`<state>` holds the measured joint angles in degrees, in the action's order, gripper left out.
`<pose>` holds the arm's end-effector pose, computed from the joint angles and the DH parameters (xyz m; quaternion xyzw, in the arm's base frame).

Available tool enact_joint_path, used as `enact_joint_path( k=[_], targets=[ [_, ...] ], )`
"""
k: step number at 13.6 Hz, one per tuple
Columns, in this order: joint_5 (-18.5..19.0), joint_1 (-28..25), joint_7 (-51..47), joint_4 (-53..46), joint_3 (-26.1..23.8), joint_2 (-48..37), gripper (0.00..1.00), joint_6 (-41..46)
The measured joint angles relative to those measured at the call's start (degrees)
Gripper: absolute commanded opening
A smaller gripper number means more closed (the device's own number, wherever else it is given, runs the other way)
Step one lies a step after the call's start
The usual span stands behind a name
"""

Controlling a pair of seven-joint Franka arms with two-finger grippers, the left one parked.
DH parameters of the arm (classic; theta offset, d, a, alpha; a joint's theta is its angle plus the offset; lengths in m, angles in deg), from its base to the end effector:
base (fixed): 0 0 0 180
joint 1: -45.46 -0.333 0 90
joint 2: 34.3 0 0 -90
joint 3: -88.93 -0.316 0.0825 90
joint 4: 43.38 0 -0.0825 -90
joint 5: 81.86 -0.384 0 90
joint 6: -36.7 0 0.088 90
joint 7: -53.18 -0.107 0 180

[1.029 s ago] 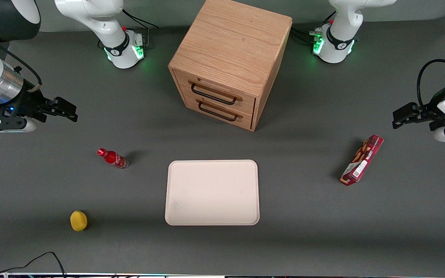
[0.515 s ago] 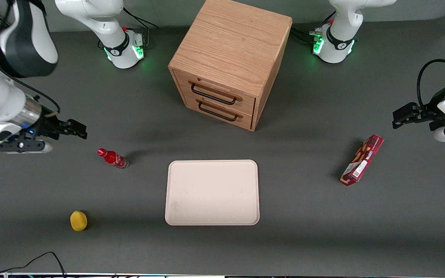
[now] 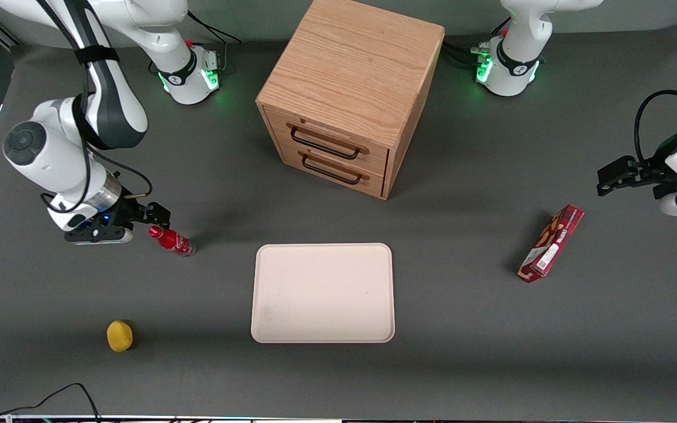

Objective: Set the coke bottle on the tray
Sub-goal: 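Move the right gripper down to the red Coca-Cola bottle and close on it, then lift the held red bottle off the table with the right gripper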

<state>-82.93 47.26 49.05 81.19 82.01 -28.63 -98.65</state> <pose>0.5547 0.0493 0.3559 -0.9989 -0.0017 -0.0437 0.0164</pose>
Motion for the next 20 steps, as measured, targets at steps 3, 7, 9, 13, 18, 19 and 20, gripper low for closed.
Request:
enact_joint_path(
  k=[3, 7, 9, 13, 18, 19, 20],
  targets=[
    [0.00, 0.01, 1.06, 0.95, 0.02, 1.63, 0.68, -2.61],
    [0.00, 0.06, 1.90, 1.15, 0.10, 2.06, 0.00, -3.03],
    [0.01, 0.14, 2.08, 1.19, 0.15, 2.05, 0.00, -3.03],
    [0.03, 0.61, 3.58, 0.56, 0.21, 1.67, 0.00, -0.91],
    [-0.12, 0.75, 2.99, -20.35, 0.16, -1.08, 0.00, 26.54],
    [-0.16, 0.70, 2.16, -26.46, 0.13, -0.89, 0.00, 32.38],
    [-0.18, 0.44, 1.25, -32.53, 0.08, 0.03, 0.00, 37.76]
  ],
)
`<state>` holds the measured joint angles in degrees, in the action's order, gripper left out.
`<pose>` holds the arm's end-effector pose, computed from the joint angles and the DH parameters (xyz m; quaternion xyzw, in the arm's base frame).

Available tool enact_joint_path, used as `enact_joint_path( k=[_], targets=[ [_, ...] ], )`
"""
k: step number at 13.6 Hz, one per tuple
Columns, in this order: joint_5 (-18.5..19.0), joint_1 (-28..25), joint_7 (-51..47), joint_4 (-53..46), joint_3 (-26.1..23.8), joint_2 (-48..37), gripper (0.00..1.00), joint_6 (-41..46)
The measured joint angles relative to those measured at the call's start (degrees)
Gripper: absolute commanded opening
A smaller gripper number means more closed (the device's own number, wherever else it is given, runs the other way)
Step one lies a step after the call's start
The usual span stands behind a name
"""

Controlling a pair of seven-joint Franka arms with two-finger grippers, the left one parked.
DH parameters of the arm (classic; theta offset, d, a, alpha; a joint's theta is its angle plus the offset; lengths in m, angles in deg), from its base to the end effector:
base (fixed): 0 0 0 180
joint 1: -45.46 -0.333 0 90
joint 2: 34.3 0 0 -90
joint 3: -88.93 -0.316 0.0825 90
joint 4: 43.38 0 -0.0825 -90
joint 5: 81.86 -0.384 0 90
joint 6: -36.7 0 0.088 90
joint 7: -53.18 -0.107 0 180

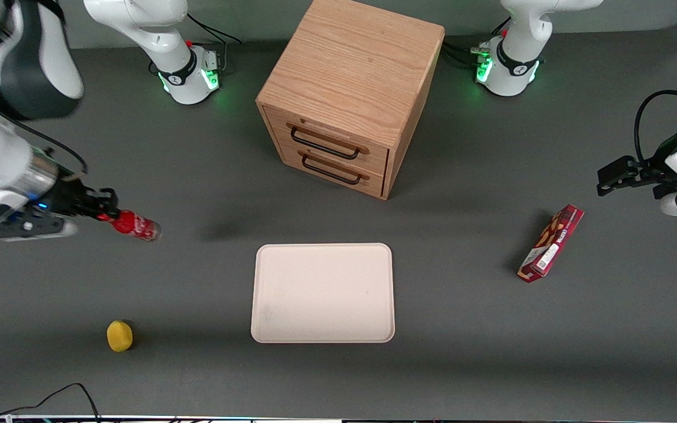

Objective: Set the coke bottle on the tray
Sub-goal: 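Lift the held red bottle off the table with the right gripper, then carry the bottle over the white tray and lower it onto the tray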

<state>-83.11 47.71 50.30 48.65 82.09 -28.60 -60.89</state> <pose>0.5908 0.0464 0.5626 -0.9998 -0.0132 0.0020 0.0166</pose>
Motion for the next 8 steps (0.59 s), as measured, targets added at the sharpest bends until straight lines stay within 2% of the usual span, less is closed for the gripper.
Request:
enact_joint_path(
  k=[3, 6, 8],
  targets=[
    [0.33, -3.42, -5.06, -17.39, 0.01, 8.08, 0.00, 10.08],
    [1.20, -7.88, -9.83, -27.37, 0.16, 18.52, 0.00, 10.49],
    [1.35, -12.55, -15.74, -31.21, 1.29, 25.21, 0.00, 6.71]
  ],
)
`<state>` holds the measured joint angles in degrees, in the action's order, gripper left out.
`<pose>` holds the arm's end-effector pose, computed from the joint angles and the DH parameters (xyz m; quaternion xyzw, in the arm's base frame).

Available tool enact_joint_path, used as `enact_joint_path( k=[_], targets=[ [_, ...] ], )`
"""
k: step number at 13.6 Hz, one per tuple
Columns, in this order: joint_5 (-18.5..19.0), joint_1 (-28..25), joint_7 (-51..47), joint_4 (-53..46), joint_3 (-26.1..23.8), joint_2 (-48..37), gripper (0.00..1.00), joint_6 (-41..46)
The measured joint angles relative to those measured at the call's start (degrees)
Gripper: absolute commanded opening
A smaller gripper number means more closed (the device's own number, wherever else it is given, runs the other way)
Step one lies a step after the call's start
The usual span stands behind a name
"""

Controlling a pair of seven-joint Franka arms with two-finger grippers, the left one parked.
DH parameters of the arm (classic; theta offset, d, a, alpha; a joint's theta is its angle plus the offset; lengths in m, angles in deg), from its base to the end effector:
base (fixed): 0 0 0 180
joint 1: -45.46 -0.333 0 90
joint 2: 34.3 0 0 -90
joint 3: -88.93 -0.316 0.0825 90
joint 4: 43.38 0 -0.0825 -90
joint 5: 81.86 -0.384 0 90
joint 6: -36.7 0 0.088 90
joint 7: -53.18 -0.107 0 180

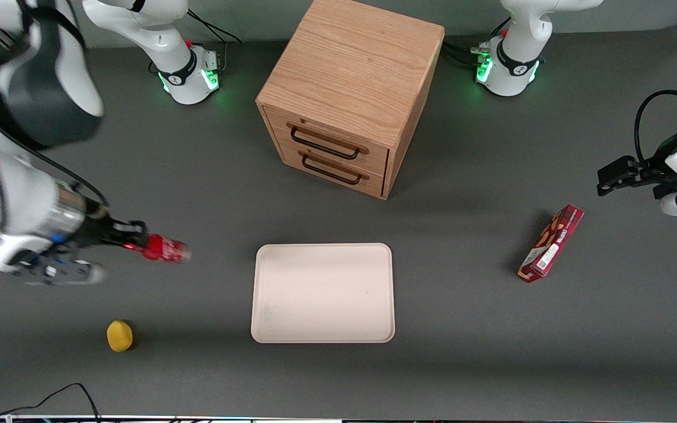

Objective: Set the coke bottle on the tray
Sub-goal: 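Carry the bottle over the white tray and lower it onto the tray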

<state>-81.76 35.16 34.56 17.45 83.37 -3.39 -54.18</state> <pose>0.6837 0.1740 0.5255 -0.9992 0.0307 0.0131 0.0211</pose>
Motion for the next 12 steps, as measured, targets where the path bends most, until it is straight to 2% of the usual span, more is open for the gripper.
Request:
enact_joint_path(
  k=[4, 9, 12],
  targets=[
    [0.09, -14.64, -9.15, -4.01, 9.61, 11.25, 0.00, -12.24],
    [0.09, -16.11, -12.91, -4.81, 10.47, 18.04, 0.00, -23.16],
    [0.09, -16.13, -13.66, -4.89, 10.47, 19.99, 0.00, -25.82]
  ],
)
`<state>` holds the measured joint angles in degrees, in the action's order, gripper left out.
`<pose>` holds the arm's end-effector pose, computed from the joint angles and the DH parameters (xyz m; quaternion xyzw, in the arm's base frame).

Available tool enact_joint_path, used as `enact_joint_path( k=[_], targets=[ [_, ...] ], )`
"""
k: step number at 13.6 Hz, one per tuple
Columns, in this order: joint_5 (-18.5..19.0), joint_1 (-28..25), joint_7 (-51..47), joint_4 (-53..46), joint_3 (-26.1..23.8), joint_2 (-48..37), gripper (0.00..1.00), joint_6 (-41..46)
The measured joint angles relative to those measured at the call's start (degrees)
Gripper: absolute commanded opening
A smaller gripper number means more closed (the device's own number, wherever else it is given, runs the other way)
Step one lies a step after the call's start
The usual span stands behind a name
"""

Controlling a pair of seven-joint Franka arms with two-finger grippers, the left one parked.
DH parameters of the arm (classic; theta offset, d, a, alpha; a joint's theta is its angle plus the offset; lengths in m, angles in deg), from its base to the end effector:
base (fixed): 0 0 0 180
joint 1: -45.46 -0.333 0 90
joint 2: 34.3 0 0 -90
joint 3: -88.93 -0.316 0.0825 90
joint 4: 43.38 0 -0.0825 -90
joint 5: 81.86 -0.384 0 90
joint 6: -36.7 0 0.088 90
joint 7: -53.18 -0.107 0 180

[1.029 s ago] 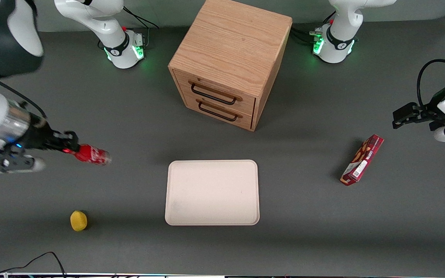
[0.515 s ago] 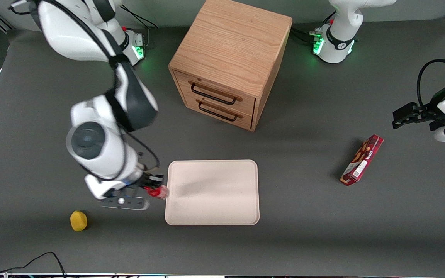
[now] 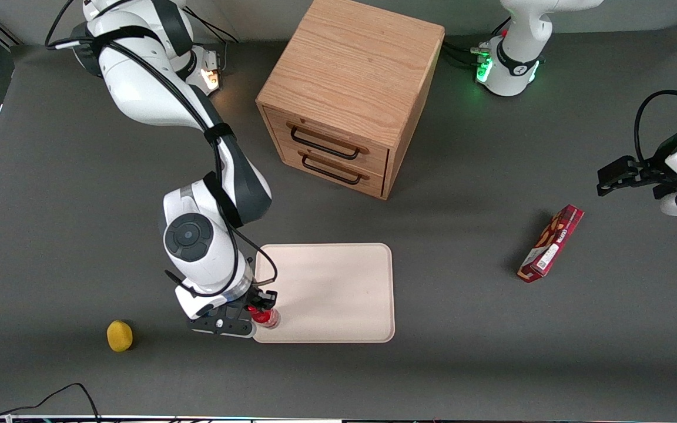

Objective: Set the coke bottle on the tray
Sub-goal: 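Carry the bottle over the white tray and lower it onto the tray, then open the right gripper to release the bottle on the tray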

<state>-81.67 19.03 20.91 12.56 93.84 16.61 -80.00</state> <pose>0.7285 0.3150 0.3469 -0.9929 0.0741 -0.0928 0.0098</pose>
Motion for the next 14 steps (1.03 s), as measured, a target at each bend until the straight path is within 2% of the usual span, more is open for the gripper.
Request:
enact_joint_path(
  k=[1, 3, 8, 10, 12, 14],
  targets=[
    [0.00, 0.00, -0.13, -0.08, 0.00, 0.34, 0.25, -0.39],
    [0.00, -0.01, -0.22, -0.12, 0.00, 0.55, 1.00, -0.47],
    [0.00, -0.01, -0.32, -0.14, 0.02, 0.38, 1.00, -0.27],
    [0.00, 0.02, -0.40, 2.84, 0.19, -1.94, 1.00, 0.00],
    [0.01, 0.16, -0.23, 12.35, 0.52, -10.34, 1.00, 0.19],
    [0.05, 0.65, 1.11, 25.40, 0.71, -23.48, 1.00, 1.42]
  ],
)
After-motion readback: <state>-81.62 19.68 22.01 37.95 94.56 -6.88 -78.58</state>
